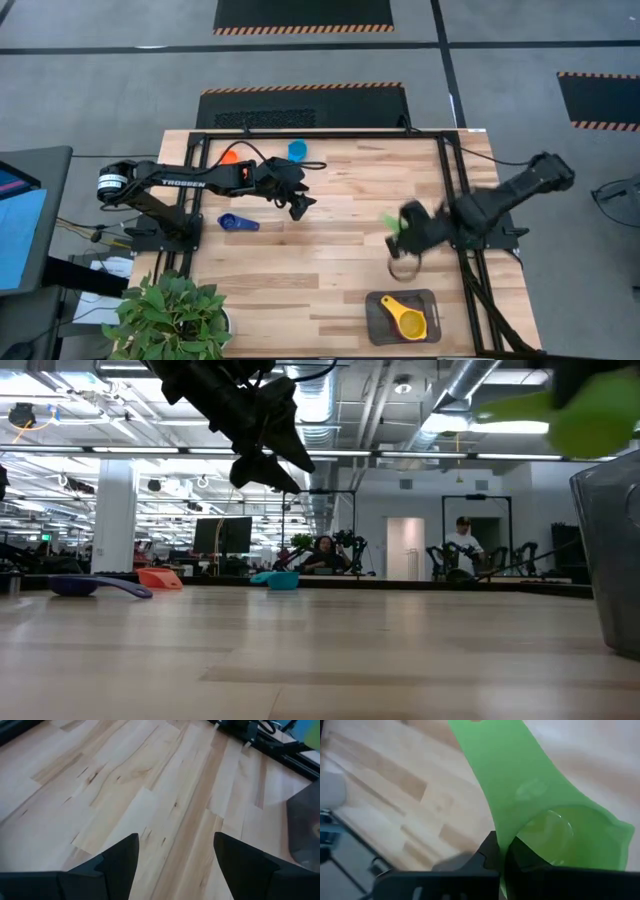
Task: Nest measuring cups in basket
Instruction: Stack the green measuring cup on top of the yellow measuring cup in the black bin
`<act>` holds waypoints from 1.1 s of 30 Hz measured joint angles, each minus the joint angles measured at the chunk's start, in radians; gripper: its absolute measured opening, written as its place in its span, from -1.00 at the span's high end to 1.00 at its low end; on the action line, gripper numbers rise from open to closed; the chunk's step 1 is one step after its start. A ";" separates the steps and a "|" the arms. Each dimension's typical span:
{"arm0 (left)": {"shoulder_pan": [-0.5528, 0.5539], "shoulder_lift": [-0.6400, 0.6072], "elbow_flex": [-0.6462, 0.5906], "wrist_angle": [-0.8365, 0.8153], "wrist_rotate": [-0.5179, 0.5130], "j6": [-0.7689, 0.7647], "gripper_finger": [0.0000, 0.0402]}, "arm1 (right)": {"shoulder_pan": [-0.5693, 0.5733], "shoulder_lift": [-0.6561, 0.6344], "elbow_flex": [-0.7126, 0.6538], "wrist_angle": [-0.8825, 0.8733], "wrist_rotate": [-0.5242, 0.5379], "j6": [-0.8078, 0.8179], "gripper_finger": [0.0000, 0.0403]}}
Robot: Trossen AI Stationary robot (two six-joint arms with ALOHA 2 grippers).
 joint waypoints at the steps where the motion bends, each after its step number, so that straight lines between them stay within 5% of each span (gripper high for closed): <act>1: 0.000 0.000 0.000 0.000 0.000 0.008 -0.23 | 0.051 0.018 0.000 0.005 0.003 0.078 0.95; 11: 0.000 0.000 0.000 0.001 -0.004 0.031 -0.23 | 0.380 0.202 0.001 0.164 0.035 0.591 0.95; 22: 0.000 0.000 0.000 0.003 -0.093 0.025 -0.23 | 0.430 0.351 0.001 0.397 0.015 0.636 0.95; 33: 0.000 0.000 0.000 0.005 -0.092 0.022 -0.23 | 0.429 0.428 0.081 0.329 -0.072 0.695 0.88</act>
